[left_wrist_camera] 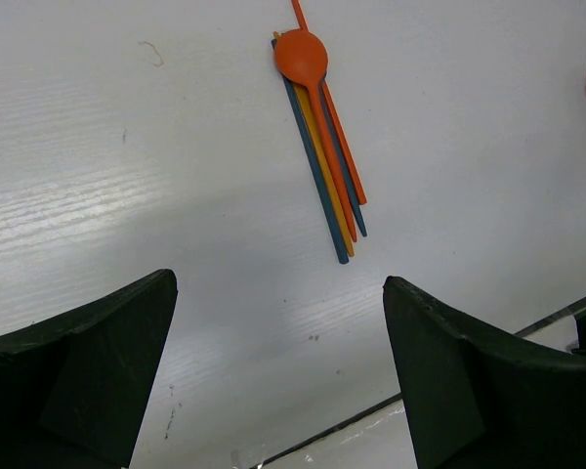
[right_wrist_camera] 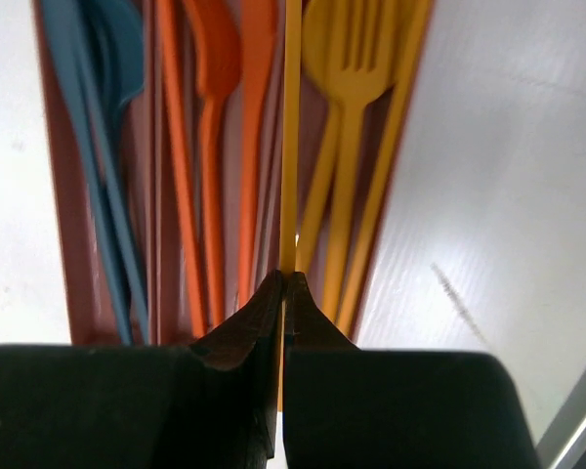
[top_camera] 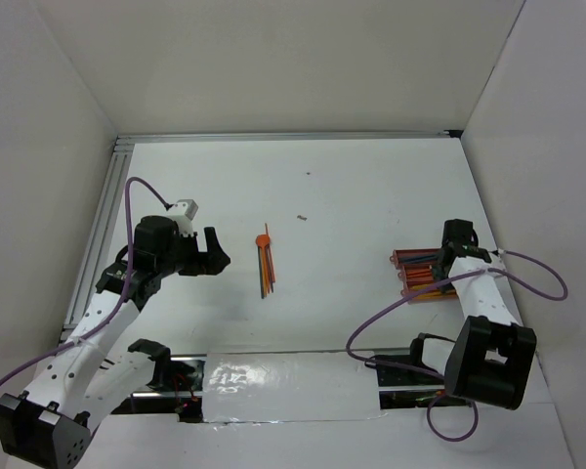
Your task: Sort the eating utensils into containers
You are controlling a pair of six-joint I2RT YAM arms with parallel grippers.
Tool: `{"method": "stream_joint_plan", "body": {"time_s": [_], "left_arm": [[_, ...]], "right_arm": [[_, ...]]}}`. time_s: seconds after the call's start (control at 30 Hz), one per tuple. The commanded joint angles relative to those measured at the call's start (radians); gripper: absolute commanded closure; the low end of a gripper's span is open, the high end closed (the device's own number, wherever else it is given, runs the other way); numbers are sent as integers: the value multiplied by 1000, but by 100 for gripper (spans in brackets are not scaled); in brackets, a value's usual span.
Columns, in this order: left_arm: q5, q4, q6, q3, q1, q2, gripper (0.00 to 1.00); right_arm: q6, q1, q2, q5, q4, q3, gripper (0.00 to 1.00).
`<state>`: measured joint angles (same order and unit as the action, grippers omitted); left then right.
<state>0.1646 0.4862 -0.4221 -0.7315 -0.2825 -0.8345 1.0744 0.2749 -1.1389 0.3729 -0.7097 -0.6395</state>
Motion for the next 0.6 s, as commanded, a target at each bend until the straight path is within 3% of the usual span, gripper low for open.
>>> {"method": "stream_joint_plan", "body": {"time_s": [0.0,0.23,0.57], "left_arm": [[26,-35,-4,-23,-1,6,0],[23,-35,-1,-22,-3,17,0],[24,-34,5,-20,0,14,0]], "right_arm": [[64,-57,7,24,12,-9,100],[180,-108,10,57,-55,12,100],[209,-112,41,83,-56,31,100]]}}
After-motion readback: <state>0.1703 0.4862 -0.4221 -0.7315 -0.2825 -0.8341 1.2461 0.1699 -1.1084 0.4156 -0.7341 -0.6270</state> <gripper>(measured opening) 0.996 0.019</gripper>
